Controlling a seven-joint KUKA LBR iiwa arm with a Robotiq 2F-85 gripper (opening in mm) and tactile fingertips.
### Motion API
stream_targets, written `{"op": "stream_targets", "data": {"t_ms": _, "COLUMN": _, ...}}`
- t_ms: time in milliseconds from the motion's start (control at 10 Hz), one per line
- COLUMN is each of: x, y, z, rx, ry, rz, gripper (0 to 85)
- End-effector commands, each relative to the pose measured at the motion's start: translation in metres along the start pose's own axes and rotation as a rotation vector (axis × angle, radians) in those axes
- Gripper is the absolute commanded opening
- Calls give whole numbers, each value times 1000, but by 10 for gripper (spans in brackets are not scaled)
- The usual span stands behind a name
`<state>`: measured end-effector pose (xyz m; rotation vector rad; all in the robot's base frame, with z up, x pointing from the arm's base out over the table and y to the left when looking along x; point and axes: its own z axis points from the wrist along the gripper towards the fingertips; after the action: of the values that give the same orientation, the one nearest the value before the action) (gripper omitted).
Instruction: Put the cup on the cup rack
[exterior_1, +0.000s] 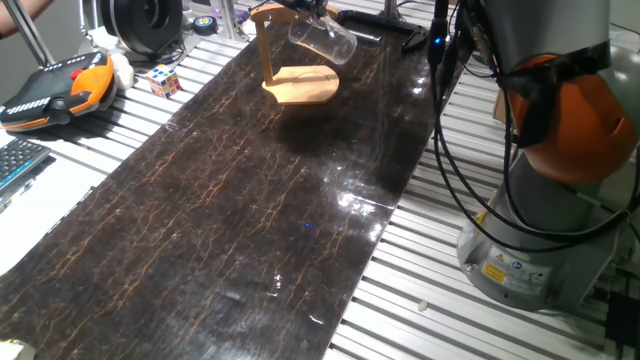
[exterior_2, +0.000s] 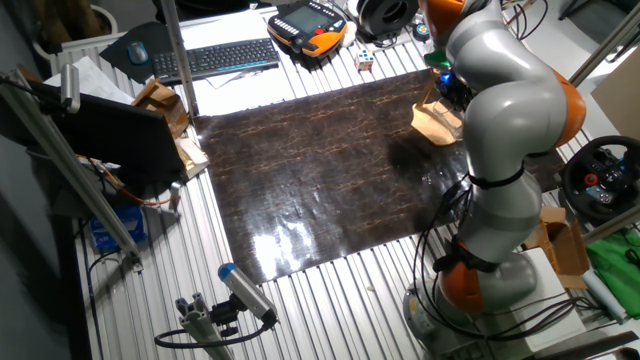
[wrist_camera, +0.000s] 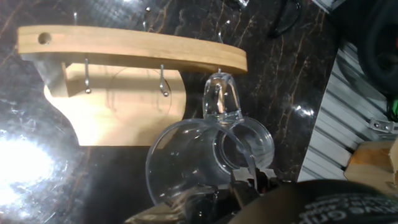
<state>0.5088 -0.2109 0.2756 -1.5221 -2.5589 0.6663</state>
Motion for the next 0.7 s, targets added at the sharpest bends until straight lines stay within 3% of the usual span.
{"op": "stream_targets", "data": {"t_ms": 0, "x": 0, "y": 2, "z": 0, "rx": -2, "ry": 5, "rz": 0, "gripper": 157}}
{"op": "stream_targets", "data": {"t_ms": 600, "x": 0, "y": 8, "z": 3, "rx": -18, "ry": -3, "rz": -3, "gripper": 167}}
